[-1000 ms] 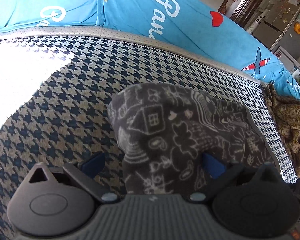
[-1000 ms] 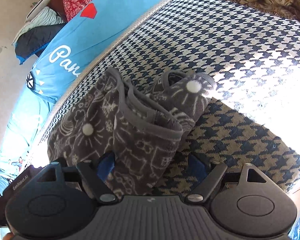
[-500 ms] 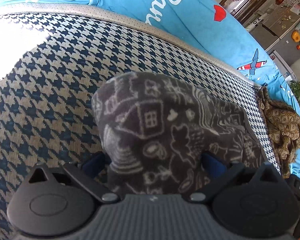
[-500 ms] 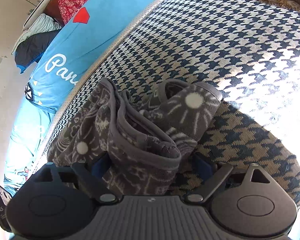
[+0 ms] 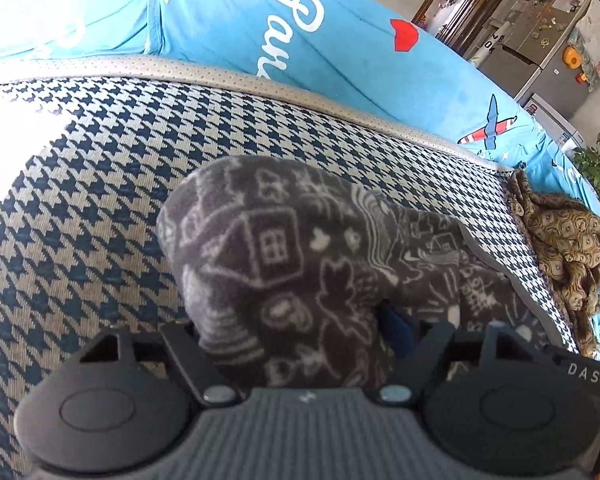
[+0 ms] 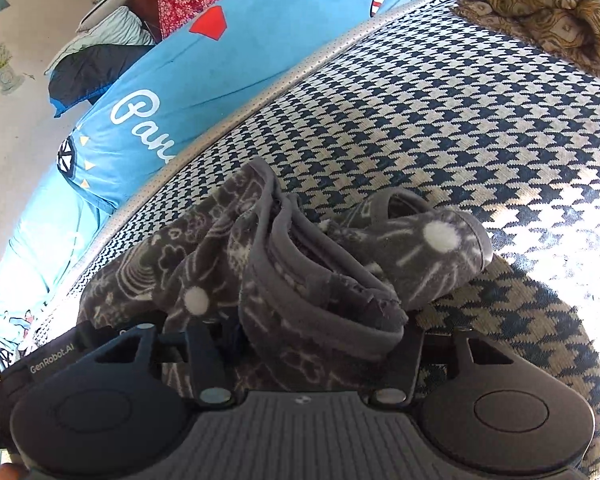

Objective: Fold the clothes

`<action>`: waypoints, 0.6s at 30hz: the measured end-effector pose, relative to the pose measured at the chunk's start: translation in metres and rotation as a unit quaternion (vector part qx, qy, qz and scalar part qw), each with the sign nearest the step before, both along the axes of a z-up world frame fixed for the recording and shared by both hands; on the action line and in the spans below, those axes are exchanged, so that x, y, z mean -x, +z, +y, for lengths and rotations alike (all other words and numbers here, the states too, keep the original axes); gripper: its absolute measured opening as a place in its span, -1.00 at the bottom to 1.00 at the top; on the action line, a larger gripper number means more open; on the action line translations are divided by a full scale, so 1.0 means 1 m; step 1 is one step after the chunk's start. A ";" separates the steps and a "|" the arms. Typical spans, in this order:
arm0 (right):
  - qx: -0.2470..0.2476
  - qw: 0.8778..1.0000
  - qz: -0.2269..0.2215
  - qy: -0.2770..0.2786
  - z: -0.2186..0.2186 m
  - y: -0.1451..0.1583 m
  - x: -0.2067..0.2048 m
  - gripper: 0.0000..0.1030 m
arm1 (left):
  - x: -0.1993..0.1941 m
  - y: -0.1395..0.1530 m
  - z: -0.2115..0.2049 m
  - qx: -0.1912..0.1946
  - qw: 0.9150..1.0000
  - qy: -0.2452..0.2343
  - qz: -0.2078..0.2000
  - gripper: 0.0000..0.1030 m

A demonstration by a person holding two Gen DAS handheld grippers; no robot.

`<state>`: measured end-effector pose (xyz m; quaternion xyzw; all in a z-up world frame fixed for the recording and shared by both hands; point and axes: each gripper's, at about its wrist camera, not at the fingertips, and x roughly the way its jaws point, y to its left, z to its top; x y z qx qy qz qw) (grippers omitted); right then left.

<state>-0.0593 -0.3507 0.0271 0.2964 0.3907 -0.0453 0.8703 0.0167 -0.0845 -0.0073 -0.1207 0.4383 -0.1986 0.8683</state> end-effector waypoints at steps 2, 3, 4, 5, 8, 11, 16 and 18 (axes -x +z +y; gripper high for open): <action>0.003 1.000 -0.008 0.003 0.001 0.002 0.001 -0.15 | 0.005 0.006 -0.001 -0.011 1.000 0.001 -0.016 0.17; 0.007 1.000 -0.012 0.005 0.002 0.004 0.001 -0.19 | 0.008 0.008 -0.001 -0.015 1.000 0.003 -0.024 0.11; 0.013 1.000 -0.017 0.008 0.004 0.006 0.001 -0.21 | 0.010 0.011 -0.001 -0.019 0.999 0.005 -0.033 0.08; 0.020 0.999 -0.023 0.011 0.006 0.009 0.001 -0.23 | 0.013 0.015 -0.001 -0.024 0.999 0.008 -0.044 0.08; 0.034 0.998 -0.048 0.020 0.012 0.017 0.002 -0.29 | 0.017 0.026 0.004 -0.041 0.996 0.018 -0.073 0.07; 0.033 0.996 -0.078 0.034 0.021 0.026 0.001 -0.30 | 0.019 0.039 0.016 -0.048 0.994 0.030 -0.093 0.07; 0.025 0.993 -0.107 0.048 0.039 0.037 -0.005 -0.30 | 0.019 0.056 0.036 -0.065 0.990 0.050 -0.111 0.08; 0.020 0.992 -0.113 0.054 0.049 0.041 -0.011 -0.30 | 0.018 0.061 0.046 -0.073 0.989 0.058 -0.116 0.08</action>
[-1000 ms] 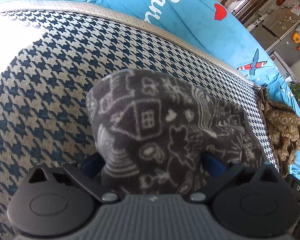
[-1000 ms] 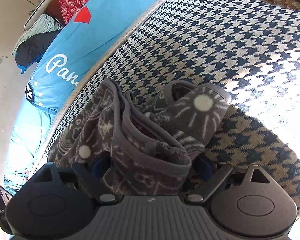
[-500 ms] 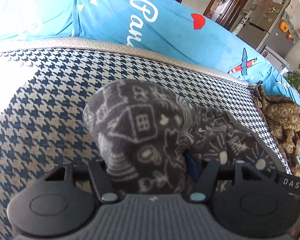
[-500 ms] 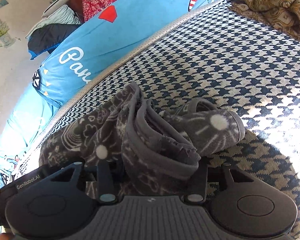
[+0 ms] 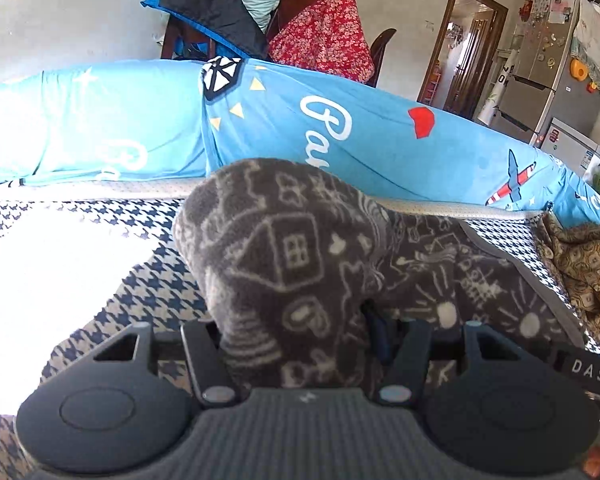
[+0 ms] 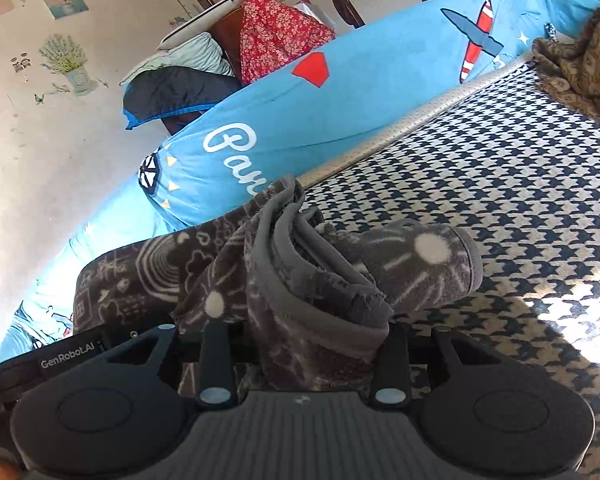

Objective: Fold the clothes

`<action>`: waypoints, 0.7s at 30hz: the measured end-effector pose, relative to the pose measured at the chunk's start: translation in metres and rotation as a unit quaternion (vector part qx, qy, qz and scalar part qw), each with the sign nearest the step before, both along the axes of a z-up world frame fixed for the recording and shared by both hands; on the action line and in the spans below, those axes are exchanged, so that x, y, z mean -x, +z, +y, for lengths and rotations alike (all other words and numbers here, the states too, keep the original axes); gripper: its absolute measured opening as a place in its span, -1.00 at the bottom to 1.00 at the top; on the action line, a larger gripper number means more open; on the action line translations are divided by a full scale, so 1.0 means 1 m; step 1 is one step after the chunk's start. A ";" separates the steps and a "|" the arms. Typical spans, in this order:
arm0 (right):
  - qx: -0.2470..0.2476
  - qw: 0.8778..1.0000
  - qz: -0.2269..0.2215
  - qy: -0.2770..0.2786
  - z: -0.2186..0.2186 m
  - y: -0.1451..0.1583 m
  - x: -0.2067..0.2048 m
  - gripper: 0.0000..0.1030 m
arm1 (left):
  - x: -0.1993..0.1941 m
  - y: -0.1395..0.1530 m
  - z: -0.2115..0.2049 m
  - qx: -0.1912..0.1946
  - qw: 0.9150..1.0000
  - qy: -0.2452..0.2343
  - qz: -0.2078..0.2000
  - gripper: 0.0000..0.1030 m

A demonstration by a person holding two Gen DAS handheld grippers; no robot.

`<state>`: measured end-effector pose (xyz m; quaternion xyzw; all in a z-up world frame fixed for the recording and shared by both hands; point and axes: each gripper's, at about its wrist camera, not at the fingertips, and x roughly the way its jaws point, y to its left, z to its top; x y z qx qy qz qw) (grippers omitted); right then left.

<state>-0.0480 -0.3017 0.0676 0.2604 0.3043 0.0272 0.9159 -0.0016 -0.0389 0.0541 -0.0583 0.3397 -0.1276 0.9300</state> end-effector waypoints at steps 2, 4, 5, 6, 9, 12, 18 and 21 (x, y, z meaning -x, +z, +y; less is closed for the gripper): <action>0.001 1.000 -0.005 0.006 0.010 0.003 -0.004 -0.30 | -0.003 0.005 0.009 -0.005 1.000 0.008 -0.005 0.09; 0.000 1.000 -0.009 0.011 0.021 0.005 -0.008 -0.30 | -0.006 0.009 0.017 -0.008 1.000 0.014 -0.009 0.09; -0.001 1.000 -0.011 0.013 0.026 0.006 -0.010 -0.30 | -0.008 0.010 0.020 -0.010 1.000 0.015 -0.012 0.09; -0.001 1.000 -0.014 0.014 0.031 0.007 -0.012 -0.30 | -0.010 0.011 0.023 -0.012 1.000 0.016 -0.015 0.09; 0.003 1.000 -0.021 0.016 0.044 0.008 -0.019 -0.30 | -0.017 0.014 0.030 -0.019 0.999 0.020 -0.025 0.09; 0.006 1.000 -0.028 0.014 0.054 0.009 -0.028 -0.30 | -0.028 0.015 0.032 -0.025 0.999 0.019 -0.037 0.09; 0.027 0.998 -0.047 0.013 0.068 0.011 -0.049 -0.30 | -0.047 0.014 0.040 -0.018 0.998 0.022 -0.049 0.09; 0.034 0.998 -0.051 0.009 0.073 0.010 -0.061 -0.30 | -0.060 0.012 0.041 -0.013 0.998 0.025 -0.048 0.09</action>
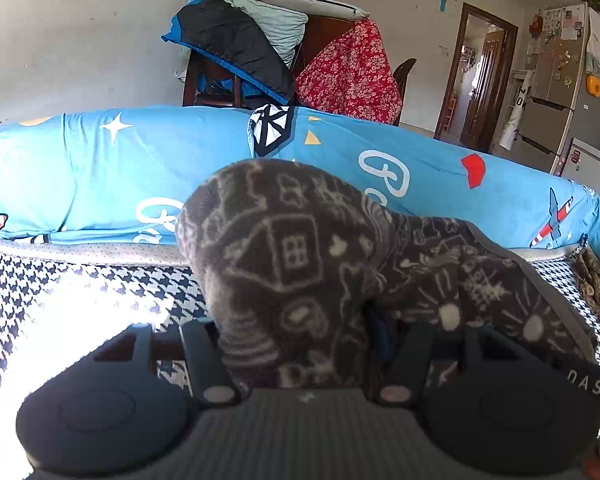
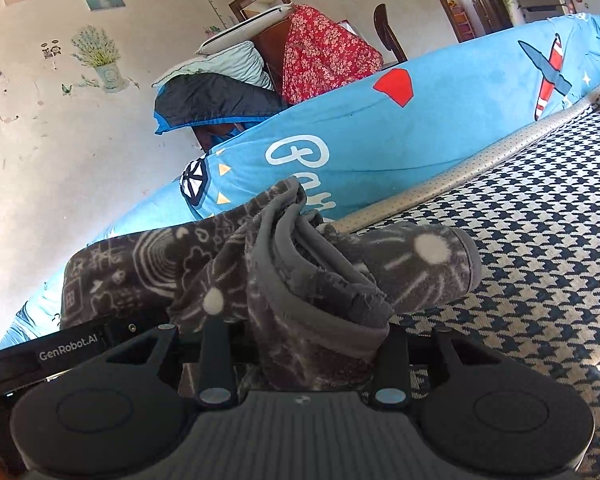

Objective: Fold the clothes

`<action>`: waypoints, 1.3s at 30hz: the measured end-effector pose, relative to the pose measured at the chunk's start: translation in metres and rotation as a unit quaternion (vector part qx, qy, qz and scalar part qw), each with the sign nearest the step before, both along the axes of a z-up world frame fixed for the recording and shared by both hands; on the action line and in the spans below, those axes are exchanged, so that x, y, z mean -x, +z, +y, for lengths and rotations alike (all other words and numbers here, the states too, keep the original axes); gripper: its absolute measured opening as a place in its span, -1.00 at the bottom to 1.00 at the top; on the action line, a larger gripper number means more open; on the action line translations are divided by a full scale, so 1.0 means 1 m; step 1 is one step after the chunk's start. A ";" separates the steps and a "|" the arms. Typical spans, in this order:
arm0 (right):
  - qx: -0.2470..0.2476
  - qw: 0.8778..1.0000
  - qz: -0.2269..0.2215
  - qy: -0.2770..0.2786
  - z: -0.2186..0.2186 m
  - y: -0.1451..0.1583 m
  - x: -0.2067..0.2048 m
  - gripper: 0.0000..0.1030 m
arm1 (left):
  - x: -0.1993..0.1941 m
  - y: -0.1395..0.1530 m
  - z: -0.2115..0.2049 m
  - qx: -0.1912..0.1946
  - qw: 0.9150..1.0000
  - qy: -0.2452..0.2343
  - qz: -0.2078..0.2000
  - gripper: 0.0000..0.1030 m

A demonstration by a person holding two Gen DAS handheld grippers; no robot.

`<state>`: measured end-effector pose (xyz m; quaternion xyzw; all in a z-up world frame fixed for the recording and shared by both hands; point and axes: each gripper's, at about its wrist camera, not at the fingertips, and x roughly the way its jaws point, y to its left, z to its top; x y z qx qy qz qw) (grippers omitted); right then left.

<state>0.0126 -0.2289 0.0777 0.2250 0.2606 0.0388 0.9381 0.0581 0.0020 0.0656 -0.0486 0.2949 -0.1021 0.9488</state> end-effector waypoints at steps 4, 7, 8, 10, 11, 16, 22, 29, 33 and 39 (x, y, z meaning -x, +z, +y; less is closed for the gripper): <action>0.010 1.000 -0.001 -0.010 0.006 -0.003 -0.014 -0.30 | -0.015 -0.005 -0.001 -0.001 1.000 0.003 -0.002 0.09; 0.019 1.000 0.004 -0.016 0.011 -0.007 -0.022 -0.30 | -0.023 -0.012 -0.004 -0.005 1.000 0.003 0.004 0.09; 0.022 1.000 0.006 -0.018 0.013 -0.008 -0.024 -0.30 | -0.026 -0.015 -0.004 -0.006 1.000 0.002 0.006 0.09; 0.029 0.999 0.013 -0.022 0.015 -0.010 -0.027 -0.30 | -0.031 -0.017 -0.005 -0.007 1.000 0.002 0.007 0.09; 0.031 0.999 0.016 -0.024 0.016 -0.011 -0.030 -0.30 | -0.032 -0.017 -0.006 -0.009 1.000 0.002 0.006 0.09; 0.048 0.998 0.024 -0.031 0.023 -0.015 -0.041 -0.30 | -0.041 -0.020 -0.008 -0.017 1.000 0.003 0.003 0.09; 0.065 0.997 0.032 -0.039 0.031 -0.019 -0.054 -0.30 | -0.054 -0.032 -0.011 -0.018 1.000 0.002 0.016 0.09; 0.066 0.995 0.052 -0.058 0.031 -0.028 -0.063 -0.30 | -0.066 -0.043 -0.019 -0.032 0.999 -0.002 0.023 0.18; 0.069 0.993 0.067 -0.068 0.032 -0.033 -0.065 -0.26 | -0.074 -0.053 -0.019 -0.051 0.998 0.024 0.039 0.63; 0.044 0.991 0.105 -0.073 0.021 -0.038 -0.066 0.04 | -0.063 -0.036 -0.009 -0.076 0.995 0.056 -0.012 1.00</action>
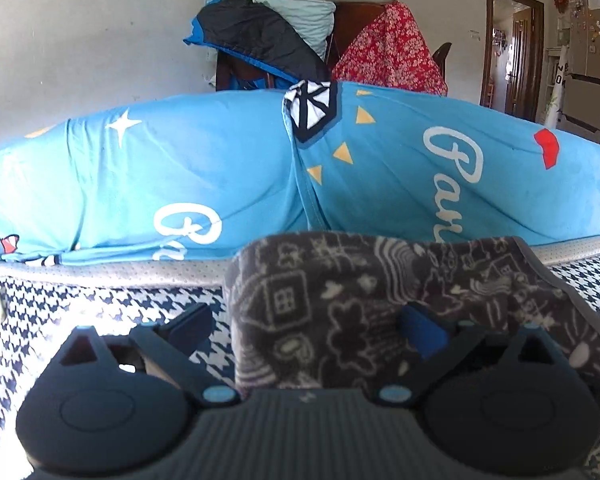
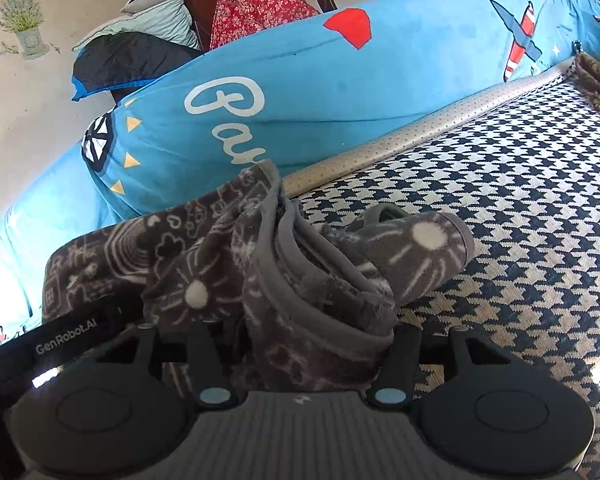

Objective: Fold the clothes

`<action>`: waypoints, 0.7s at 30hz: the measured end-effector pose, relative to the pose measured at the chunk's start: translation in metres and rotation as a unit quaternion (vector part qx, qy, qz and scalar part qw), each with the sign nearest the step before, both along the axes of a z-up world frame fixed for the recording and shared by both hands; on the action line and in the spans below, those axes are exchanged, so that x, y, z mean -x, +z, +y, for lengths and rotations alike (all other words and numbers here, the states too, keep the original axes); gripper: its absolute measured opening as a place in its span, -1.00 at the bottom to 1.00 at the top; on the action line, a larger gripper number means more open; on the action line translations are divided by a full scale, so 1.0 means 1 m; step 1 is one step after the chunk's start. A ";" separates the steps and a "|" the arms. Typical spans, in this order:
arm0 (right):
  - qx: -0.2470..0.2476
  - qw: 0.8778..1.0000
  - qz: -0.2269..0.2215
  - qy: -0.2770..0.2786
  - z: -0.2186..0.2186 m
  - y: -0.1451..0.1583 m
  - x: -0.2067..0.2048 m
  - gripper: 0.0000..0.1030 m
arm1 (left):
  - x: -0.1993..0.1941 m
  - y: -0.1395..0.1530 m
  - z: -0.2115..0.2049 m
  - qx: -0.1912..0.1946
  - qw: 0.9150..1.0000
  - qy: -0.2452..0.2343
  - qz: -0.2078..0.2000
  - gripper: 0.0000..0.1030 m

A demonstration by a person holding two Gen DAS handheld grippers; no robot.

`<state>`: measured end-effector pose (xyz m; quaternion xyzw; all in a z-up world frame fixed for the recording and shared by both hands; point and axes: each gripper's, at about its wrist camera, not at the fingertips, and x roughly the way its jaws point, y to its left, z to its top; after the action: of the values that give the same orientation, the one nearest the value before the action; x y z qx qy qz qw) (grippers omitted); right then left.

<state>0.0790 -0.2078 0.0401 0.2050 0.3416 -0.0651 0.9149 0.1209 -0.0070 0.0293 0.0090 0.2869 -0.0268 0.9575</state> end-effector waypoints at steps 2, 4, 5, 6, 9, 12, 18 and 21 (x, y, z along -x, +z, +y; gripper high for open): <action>0.003 1.000 0.002 0.002 -0.002 0.003 0.003 0.11 | 0.003 0.006 0.004 0.006 1.000 0.003 -0.004 1.00; 0.010 1.000 0.003 0.004 -0.004 0.006 0.006 0.12 | 0.004 0.008 0.005 0.013 1.000 0.004 0.002 0.99; 0.016 1.000 0.004 0.009 -0.004 0.007 0.007 0.12 | 0.004 0.008 0.005 0.015 1.000 0.003 0.006 0.99; 0.025 1.000 0.005 0.013 -0.003 0.007 0.008 0.14 | 0.005 0.008 0.004 0.017 1.000 0.001 0.010 1.00; 0.053 0.998 0.011 0.018 0.001 0.008 0.009 0.21 | 0.010 0.007 0.000 0.016 1.000 -0.006 0.015 1.00; 0.077 0.997 0.018 0.016 0.005 0.010 0.010 0.31 | 0.015 0.006 -0.006 0.010 1.000 -0.012 0.015 1.00; 0.091 0.995 0.017 0.020 0.006 0.011 0.012 0.35 | 0.020 0.004 -0.009 0.009 1.000 -0.017 0.018 1.00; 0.096 0.995 0.014 0.019 0.006 0.012 0.013 0.37 | 0.020 0.003 -0.007 0.015 0.999 -0.017 0.023 1.00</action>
<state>0.0657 -0.2023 0.0523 0.1089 0.3507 -0.0830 0.9264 0.1006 -0.0142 0.0319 -0.0013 0.3080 -0.0477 0.9502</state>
